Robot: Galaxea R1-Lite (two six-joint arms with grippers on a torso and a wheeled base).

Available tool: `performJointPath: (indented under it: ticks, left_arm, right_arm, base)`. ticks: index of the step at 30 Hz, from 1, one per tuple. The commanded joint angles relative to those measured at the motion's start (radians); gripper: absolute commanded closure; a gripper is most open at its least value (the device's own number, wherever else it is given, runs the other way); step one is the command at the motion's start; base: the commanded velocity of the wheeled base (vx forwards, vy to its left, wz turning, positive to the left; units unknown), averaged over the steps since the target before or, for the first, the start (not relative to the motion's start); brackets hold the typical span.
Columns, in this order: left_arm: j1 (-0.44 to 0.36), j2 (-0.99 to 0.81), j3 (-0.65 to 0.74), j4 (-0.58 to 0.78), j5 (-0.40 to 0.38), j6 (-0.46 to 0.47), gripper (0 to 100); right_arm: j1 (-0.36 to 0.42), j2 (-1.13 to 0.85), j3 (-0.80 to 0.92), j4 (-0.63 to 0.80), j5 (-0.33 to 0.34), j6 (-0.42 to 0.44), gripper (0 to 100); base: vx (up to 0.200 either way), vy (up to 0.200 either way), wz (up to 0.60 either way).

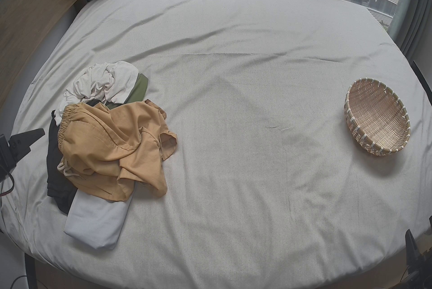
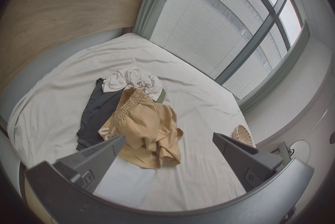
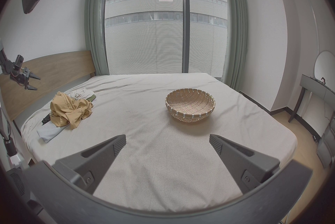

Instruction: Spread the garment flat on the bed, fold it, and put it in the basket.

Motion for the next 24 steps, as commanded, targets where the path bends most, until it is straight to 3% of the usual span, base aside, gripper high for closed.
performJointPath:
  ticks: [1,5,11,15,20,24]
  left_arm:
    - [0.012,0.181,-0.009,-0.099,-0.016,-0.001,0]
    - [0.009,0.268,-0.02,-0.188,-0.032,0.001,0]
    - [0.009,0.438,-0.074,-0.323,-0.119,-0.004,0]
    - [0.006,0.507,-0.136,-0.333,-0.121,-0.012,0]
    - [-0.024,0.56,-0.227,-0.335,-0.122,-0.116,0]
    - [-0.044,0.589,-0.255,-0.343,-0.131,-0.124,0]
  right_arm:
    - [-0.001,-0.012,0.018,0.0,0.0,-0.002,0]
    - [-0.001,-0.012,0.018,0.0,0.002,-0.004,0]
    - [-0.001,-0.012,0.018,0.002,0.003,-0.005,0]
    - [-0.001,-0.012,0.018,0.002,0.005,-0.005,0]
    - [-0.001,-0.012,0.018,0.002,0.006,-0.005,0]
    - [-0.001,-0.012,0.018,0.002,0.006,-0.005,0]
  base:
    - [0.0,0.0,0.0]
    - [0.0,0.0,0.0]
    - [0.0,0.0,0.0]
    - [0.0,0.0,0.0]
    - [0.0,0.0,0.0]
    - [0.0,0.0,0.0]
